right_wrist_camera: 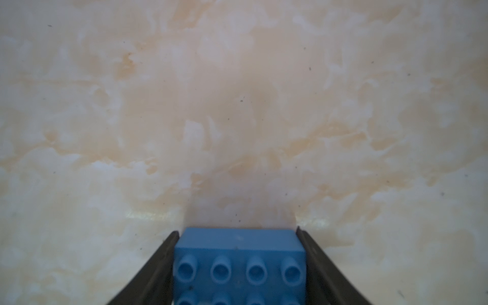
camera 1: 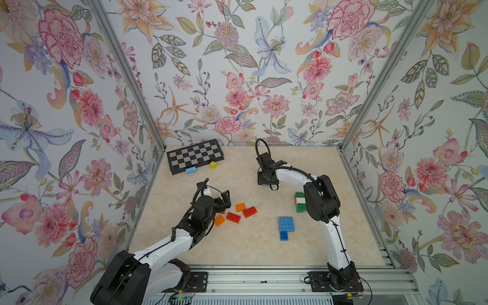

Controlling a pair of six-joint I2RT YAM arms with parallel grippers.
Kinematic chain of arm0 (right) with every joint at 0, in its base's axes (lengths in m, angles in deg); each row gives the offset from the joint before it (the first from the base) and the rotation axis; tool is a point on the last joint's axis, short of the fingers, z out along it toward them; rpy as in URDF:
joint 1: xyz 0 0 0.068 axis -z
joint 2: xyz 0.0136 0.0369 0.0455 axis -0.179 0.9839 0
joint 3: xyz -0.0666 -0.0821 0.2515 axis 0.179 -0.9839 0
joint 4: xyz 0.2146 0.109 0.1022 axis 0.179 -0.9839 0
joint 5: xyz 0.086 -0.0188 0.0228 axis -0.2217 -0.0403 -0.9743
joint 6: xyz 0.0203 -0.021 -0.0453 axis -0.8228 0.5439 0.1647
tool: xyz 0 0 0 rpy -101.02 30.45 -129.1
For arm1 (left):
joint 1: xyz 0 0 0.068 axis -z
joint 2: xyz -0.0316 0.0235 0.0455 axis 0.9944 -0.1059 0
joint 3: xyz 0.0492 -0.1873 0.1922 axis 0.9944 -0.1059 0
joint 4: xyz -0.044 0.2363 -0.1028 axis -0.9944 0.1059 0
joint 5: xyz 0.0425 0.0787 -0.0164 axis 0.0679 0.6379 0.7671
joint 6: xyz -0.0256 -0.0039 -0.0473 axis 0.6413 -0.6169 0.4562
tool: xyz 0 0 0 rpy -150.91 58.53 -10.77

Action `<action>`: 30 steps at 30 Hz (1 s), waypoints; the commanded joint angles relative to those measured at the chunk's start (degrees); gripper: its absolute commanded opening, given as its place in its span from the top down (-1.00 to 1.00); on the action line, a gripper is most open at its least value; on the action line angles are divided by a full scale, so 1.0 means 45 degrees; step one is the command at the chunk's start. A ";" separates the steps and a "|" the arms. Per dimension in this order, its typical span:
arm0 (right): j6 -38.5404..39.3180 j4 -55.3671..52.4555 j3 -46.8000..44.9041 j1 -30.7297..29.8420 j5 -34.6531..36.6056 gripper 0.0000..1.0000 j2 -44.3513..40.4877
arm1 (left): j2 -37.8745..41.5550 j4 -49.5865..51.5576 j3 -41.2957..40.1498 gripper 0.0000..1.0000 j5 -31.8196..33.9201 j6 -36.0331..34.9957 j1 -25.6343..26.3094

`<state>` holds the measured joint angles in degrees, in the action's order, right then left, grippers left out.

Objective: Assemble a rectangle with lego
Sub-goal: Pick up the lego brick from the center of the board, then assemble the lego brick with the lego brick.

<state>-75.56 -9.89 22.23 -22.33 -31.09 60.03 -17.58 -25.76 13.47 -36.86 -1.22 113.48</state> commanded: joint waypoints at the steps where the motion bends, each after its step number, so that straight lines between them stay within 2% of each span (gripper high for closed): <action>1: 0.0174 -0.0517 0.0291 -0.0158 0.0354 0.30 -0.0116 | -0.0050 -0.0113 0.0185 -0.98 -0.0089 -0.0198 -0.0170; 8: -0.0207 -0.0535 -0.1449 -0.0603 0.0178 0.37 -0.2793 | 0.0042 0.0085 0.0361 -0.98 -0.0282 -0.0315 -0.0202; 14: -0.1234 -0.0528 -0.4697 -0.0927 0.0349 0.38 -0.6454 | 0.0265 0.0208 0.0380 -0.98 -0.0388 -0.0371 -0.0183; 23: -0.3592 -0.1017 -0.9788 -0.3073 0.1363 0.41 -1.2548 | 0.0840 0.0258 0.0158 -0.98 -0.1000 -0.0171 -0.0180; 30: -0.5642 -0.3325 -1.1807 -0.5302 0.2721 0.44 -1.5268 | 0.1492 0.0238 -0.0064 -0.98 -0.1490 0.0095 -0.0039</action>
<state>-93.95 -18.07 -28.30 -43.14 -23.72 -5.59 -12.46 -25.23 13.53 -41.97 -1.57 113.44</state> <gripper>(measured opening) 0.664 0.989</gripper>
